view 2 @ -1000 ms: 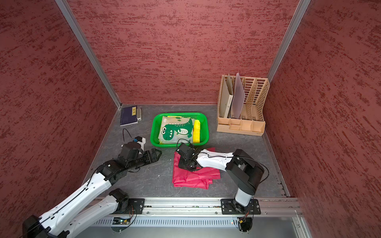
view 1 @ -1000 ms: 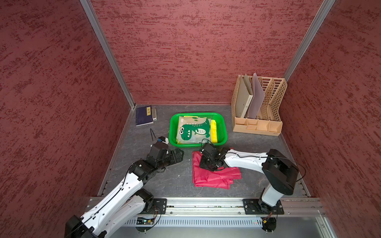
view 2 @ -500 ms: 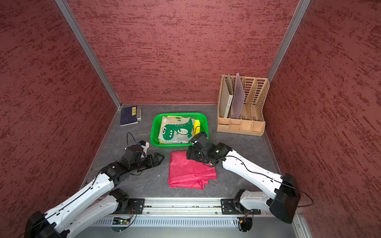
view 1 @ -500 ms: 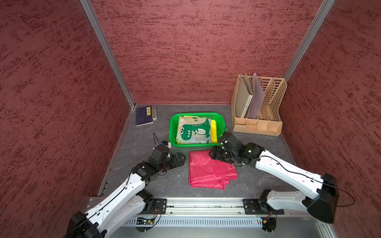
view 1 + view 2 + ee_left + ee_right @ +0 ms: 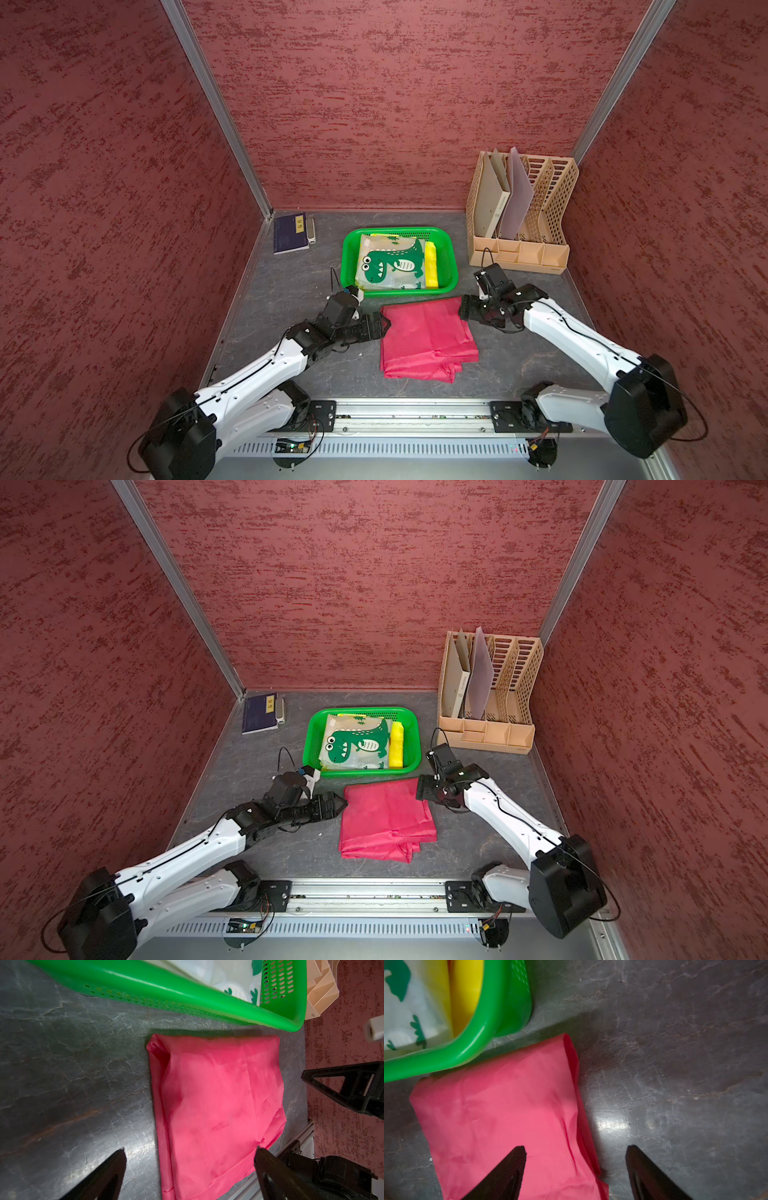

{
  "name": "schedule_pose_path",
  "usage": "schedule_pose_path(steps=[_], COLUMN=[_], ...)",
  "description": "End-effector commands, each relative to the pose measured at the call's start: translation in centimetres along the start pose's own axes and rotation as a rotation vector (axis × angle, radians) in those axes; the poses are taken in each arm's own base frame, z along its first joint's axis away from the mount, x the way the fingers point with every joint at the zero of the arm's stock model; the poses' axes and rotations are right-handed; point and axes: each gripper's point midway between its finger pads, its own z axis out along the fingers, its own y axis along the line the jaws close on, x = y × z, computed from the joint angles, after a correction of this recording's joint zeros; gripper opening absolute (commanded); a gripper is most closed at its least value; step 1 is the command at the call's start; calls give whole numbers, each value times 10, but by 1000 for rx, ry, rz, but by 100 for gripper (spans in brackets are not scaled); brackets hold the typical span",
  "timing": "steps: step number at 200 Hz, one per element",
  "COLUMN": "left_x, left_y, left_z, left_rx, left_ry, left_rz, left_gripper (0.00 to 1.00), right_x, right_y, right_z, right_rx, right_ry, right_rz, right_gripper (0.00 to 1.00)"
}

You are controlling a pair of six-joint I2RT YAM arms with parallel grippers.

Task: Put the folded raincoat in the basket
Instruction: Pick up the raincoat from the center of the board.

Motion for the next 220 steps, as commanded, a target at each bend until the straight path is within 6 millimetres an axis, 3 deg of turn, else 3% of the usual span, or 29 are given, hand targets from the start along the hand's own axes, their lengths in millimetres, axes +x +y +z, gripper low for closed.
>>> schedule_pose_path(steps=[1, 35, 67, 175, 220], left_x=[5, 14, 22, 38, 45], left_y=[1, 8, 17, 24, 21], left_z=[7, 15, 23, 50, 61], left_rx=[8, -9, -38, -44, -47], left_ry=[9, 40, 69, 135, 168], left_rz=[-8, -18, -22, -18, -8], left_gripper=[100, 100, 100, 100, 98], right_x=[0, 13, 20, 53, 68], right_y=[12, 10, 13, 12, 17], right_z=[12, 37, 49, 71, 71], right_rx=[-92, -116, -146, -216, -223], right_ry=[8, 61, 90, 172, 192], right_rz=[-32, -15, -1, 58, 65], right_gripper=[81, 82, 82, 83, 82])
